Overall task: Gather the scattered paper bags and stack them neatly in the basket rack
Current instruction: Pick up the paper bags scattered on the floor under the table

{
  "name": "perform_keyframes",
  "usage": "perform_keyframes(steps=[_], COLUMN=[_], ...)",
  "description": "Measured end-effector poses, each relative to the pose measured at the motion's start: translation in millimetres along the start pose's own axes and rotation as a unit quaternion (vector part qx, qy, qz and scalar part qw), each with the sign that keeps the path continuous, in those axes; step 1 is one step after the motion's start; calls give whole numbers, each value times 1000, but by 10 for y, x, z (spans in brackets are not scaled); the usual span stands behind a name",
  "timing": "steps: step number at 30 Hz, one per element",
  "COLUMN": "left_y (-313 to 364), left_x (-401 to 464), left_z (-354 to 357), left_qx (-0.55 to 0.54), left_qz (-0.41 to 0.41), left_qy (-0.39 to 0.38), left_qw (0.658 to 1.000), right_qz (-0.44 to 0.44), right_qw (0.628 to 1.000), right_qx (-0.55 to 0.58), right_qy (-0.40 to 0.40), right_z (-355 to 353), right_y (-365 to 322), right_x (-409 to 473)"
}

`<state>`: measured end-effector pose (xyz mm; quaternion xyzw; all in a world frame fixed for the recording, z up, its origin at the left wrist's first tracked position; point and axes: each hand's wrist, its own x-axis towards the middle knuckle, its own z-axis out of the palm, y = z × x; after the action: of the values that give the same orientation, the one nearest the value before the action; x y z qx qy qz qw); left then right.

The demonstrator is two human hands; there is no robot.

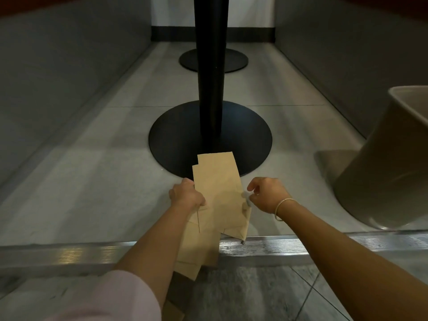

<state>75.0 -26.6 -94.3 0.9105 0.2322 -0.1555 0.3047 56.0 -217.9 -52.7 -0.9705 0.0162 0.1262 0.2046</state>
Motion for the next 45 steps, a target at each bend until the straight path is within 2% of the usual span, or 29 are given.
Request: perform_keyframes(steps=[6,11,15,20,22,29,36,41,45], left_y=[34,41,28,6,3,-19,-53,-12,88], left_x=[46,70,78,82,77,57,1,-139,-255], left_z=[25,77,90,85,73,43,-184,-419,-534], left_qx=[-35,-58,-66,-89,-89,-88,-101,-126,-137], left_qz=[-8,5,7,9,13,27,12,20,43], left_qy=[-30,-28,-33,-27,-32,-38,-51,-46,-24], left_qw=[999,998,997,996,995,995,993,991,989], right_qz=[23,96,152,223,226,170,148,128,106], right_qw=[999,988,964,909,900,919,961,967,961], right_qx=[18,115,212,353,373,354,212,167,148], right_qy=[-29,-33,-53,-11,-3,12,95,142,208], right_z=[105,258,380,416,423,378,91,-351,-776], right_y=[-23,-46,-63,-54,-56,-158,-63,14,53], right_x=[44,77,117,198,219,208,147,-3,-196])
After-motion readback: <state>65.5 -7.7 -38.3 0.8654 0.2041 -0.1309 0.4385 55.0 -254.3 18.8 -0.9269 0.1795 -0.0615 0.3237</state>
